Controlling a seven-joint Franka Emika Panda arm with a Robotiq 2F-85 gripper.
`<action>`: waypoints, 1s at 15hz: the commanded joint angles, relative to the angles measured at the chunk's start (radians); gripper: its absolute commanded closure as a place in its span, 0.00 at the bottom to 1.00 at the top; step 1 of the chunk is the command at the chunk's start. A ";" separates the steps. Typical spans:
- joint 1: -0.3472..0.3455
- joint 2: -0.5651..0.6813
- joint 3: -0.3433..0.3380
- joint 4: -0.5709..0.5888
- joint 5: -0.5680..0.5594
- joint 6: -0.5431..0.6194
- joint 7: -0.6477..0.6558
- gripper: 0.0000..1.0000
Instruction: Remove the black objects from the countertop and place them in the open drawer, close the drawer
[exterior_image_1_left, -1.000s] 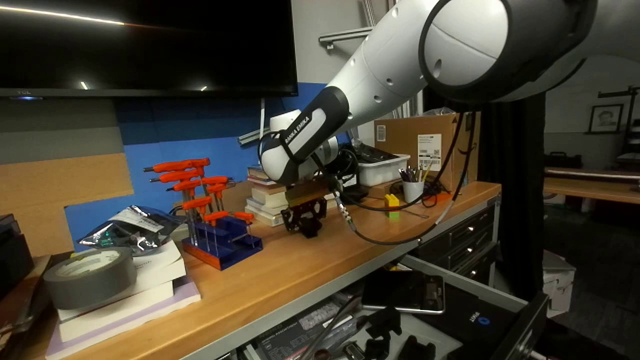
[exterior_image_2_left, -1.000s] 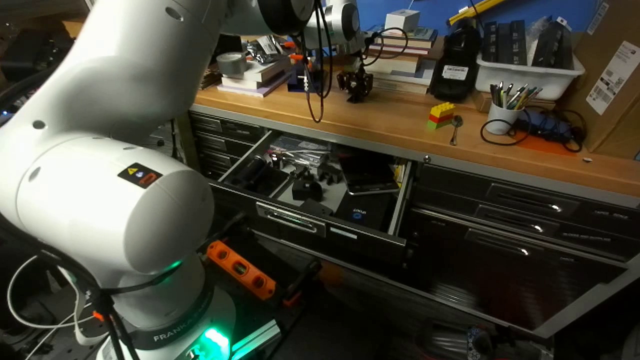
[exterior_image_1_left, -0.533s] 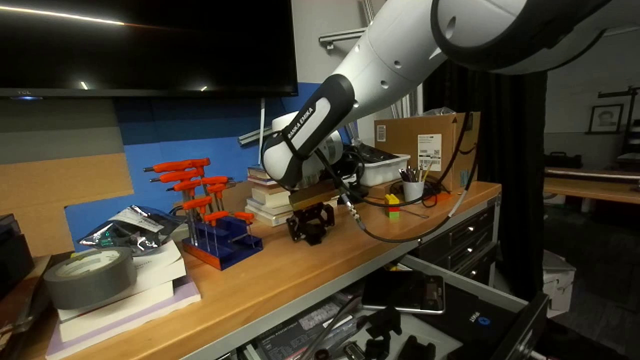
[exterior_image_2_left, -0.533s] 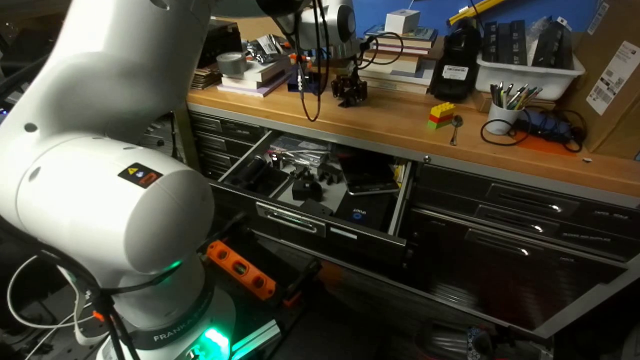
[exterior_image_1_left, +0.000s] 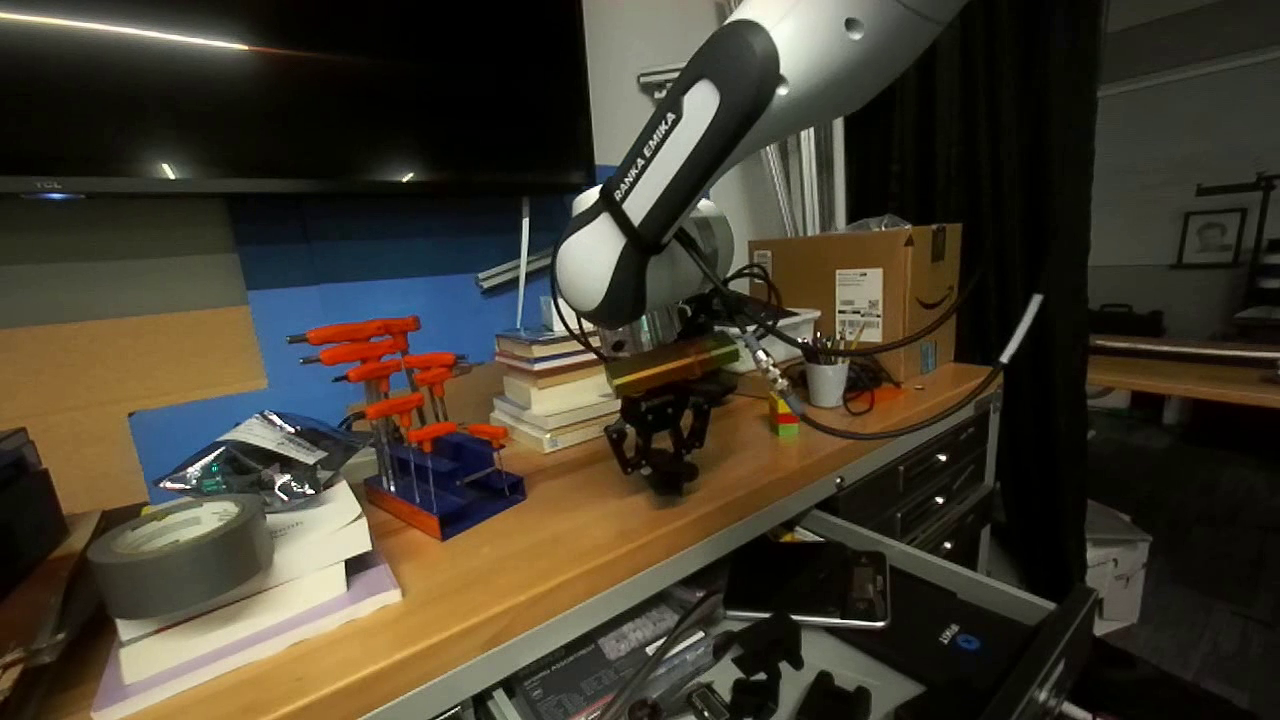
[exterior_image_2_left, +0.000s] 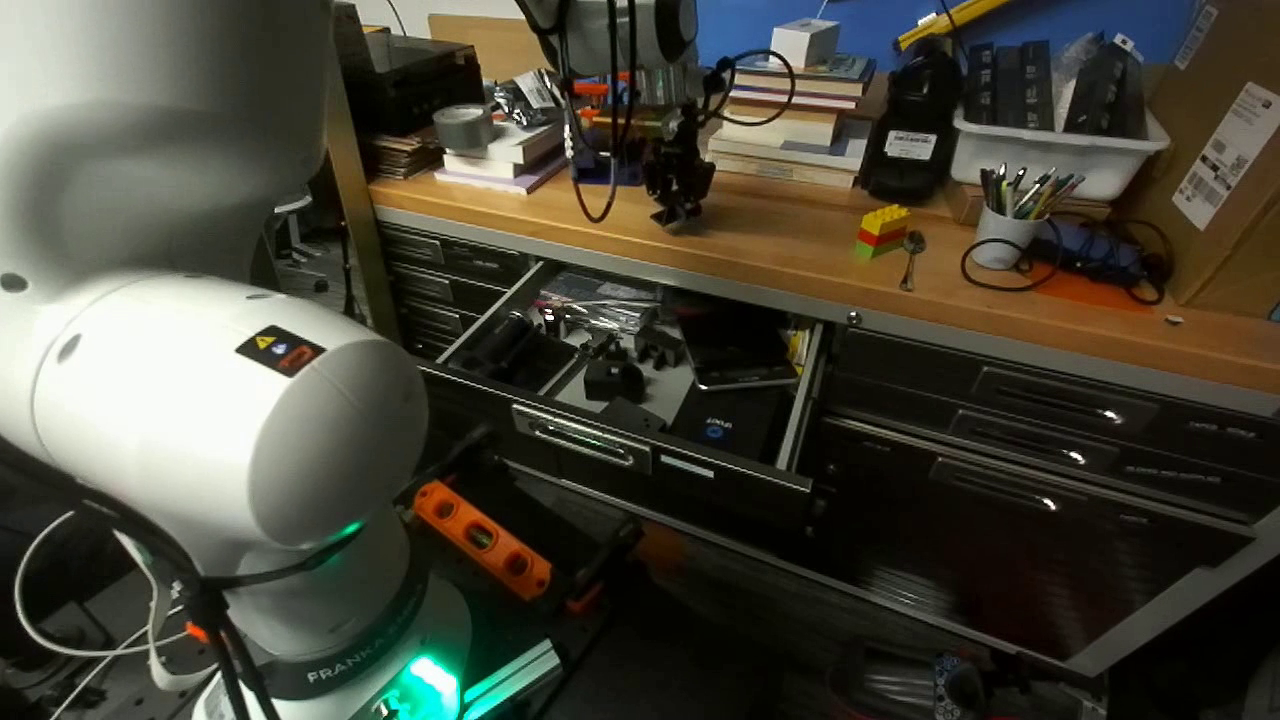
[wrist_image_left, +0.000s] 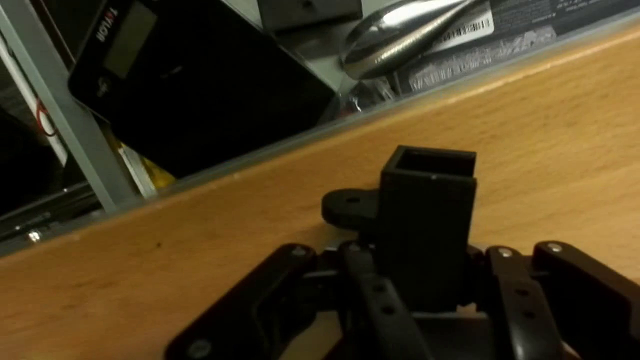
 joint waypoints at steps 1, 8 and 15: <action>-0.006 -0.180 0.016 -0.211 0.008 0.000 0.079 0.83; -0.029 -0.364 0.068 -0.485 0.029 0.002 0.172 0.83; -0.065 -0.429 0.136 -0.723 0.136 0.152 0.107 0.83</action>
